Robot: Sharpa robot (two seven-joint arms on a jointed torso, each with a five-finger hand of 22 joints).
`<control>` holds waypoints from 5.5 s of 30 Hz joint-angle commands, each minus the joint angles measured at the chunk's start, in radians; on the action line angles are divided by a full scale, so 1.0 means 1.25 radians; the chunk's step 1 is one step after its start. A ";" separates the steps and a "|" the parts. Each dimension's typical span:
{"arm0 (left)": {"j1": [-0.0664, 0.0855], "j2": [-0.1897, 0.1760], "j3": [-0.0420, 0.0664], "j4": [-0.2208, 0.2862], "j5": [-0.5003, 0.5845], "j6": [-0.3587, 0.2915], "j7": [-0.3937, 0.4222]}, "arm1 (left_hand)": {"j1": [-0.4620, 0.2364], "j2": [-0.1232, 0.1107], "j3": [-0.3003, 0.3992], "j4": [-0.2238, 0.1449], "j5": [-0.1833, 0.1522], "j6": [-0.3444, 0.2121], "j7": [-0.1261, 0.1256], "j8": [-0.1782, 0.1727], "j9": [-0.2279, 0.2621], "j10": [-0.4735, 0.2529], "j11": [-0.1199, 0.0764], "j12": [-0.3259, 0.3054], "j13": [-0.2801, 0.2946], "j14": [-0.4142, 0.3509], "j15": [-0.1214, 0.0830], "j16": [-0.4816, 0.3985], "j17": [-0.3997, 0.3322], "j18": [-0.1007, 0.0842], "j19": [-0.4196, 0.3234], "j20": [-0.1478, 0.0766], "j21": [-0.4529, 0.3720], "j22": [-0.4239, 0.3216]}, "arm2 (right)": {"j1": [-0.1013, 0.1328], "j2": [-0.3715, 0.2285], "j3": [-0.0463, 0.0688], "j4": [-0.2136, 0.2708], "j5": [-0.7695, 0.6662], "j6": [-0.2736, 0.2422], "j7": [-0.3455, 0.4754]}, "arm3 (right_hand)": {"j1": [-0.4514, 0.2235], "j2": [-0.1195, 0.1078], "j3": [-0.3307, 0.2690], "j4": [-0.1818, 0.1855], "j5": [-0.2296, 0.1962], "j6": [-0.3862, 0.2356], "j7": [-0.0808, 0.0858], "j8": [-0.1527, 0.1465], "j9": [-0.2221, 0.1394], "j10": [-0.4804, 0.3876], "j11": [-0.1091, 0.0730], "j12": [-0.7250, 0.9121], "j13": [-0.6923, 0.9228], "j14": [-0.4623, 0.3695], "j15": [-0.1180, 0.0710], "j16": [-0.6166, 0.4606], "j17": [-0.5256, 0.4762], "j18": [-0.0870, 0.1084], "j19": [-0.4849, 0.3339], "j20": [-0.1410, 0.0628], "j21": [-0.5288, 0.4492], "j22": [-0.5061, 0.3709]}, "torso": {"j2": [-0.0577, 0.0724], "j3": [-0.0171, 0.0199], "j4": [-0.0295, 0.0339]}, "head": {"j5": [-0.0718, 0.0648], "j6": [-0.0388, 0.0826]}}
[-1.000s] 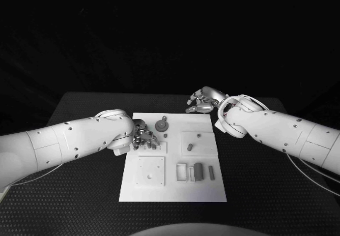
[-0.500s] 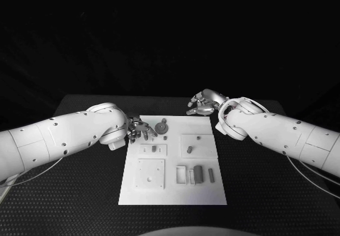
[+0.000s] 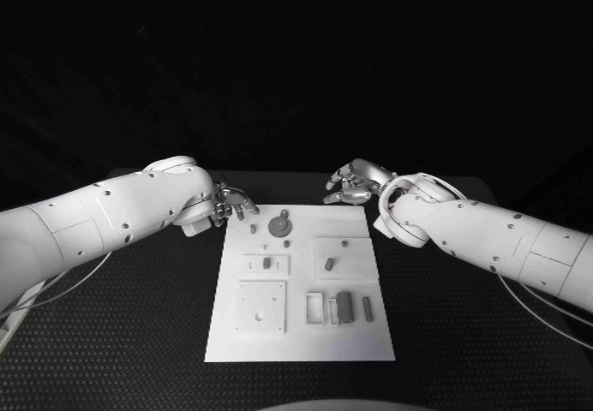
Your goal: Assemble the parts on the task board
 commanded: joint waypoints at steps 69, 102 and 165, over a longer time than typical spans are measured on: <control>-0.054 0.148 -0.002 -0.225 -0.086 0.134 0.038 | 0.024 0.048 0.023 -0.008 -0.002 -0.055 0.024 -0.041 -0.025 -0.030 0.022 0.016 0.006 -0.029 -0.002 0.021 -0.018 -0.001 -0.010 -0.004 -0.016 0.015 | 0.000 0.009 0.000 0.007 0.001 0.003 0.003 | -0.001 0.003 -0.003 0.001 0.000 -0.002 0.006 -0.003 -0.002 -0.008 0.000 -0.001 -0.002 -0.004 -0.003 -0.003 -0.002 0.012 -0.005 0.003 -0.006 0.002 | 0.004 -0.0007 -0.0019 | 0.002 -0.013; -0.054 0.142 -0.001 -0.227 -0.039 0.129 0.040 | 0.084 0.058 0.046 -0.012 -0.002 -0.058 0.027 -0.040 -0.028 -0.031 0.025 0.018 0.003 -0.031 0.001 0.026 -0.028 -0.006 -0.011 -0.002 -0.014 0.017 | 0.000 0.014 0.000 -0.009 0.033 0.000 0.017 | -0.002 0.001 0.007 -0.013 -0.001 -0.039 0.027 -0.010 -0.003 -0.118 0.022 -0.210 -0.182 -0.115 0.033 -0.215 -0.147 -0.002 -0.153 0.073 -0.164 -0.059 | 0.004 -0.0006 -0.0027 | 0.004 -0.016; -0.054 0.125 0.003 -0.226 0.068 0.113 0.046 | 0.224 0.075 0.086 -0.016 -0.002 -0.057 0.026 -0.033 -0.031 -0.032 0.025 0.022 -0.004 -0.035 0.002 0.036 -0.043 -0.008 -0.012 -0.002 -0.011 0.017 | 0.000 0.021 0.000 -0.028 0.066 0.001 0.026 | 0.007 0.002 0.007 -0.018 -0.001 -0.066 0.056 0.008 -0.010 -0.164 0.066 -0.527 -0.463 -0.221 0.155 -0.573 -0.290 -0.034 -0.339 0.139 -0.380 -0.134 | 0.004 -0.0005 -0.0028 | 0.002 -0.019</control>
